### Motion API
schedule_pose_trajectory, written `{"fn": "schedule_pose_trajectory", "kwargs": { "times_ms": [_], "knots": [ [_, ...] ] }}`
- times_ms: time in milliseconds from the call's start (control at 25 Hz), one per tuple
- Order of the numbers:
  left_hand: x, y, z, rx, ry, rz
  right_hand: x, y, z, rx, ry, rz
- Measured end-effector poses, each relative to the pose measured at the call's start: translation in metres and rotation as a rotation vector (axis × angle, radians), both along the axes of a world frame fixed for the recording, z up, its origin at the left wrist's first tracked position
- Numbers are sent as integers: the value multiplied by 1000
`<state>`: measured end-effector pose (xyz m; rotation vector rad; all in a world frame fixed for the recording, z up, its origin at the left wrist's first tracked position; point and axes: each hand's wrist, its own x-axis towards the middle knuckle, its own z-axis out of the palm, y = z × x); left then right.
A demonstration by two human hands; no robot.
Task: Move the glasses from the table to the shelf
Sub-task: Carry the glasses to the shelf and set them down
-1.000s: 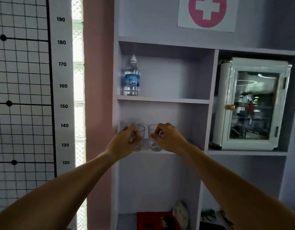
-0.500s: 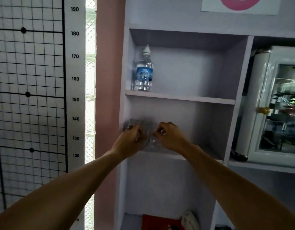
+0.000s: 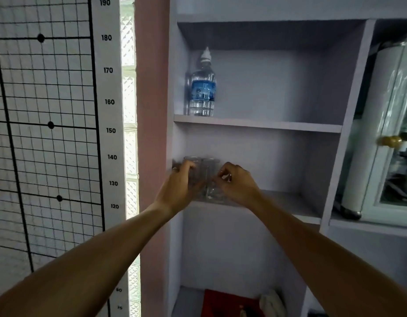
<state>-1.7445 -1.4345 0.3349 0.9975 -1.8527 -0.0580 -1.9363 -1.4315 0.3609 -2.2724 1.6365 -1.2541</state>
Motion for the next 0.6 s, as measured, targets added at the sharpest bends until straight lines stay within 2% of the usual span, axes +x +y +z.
{"fn": "schedule_pose_trajectory", "kwargs": {
  "times_ms": [80,240,600],
  "knots": [
    [1,1,-2,-39,-6,82,1,-1,-2,7,-55,4],
    [-1,4,-2,-179,-137,283,4,-1,-4,-23,-102,-13],
    [8,2,-5,-191,-235,316,15,-3,-1,22,-142,5]
  ]
}}
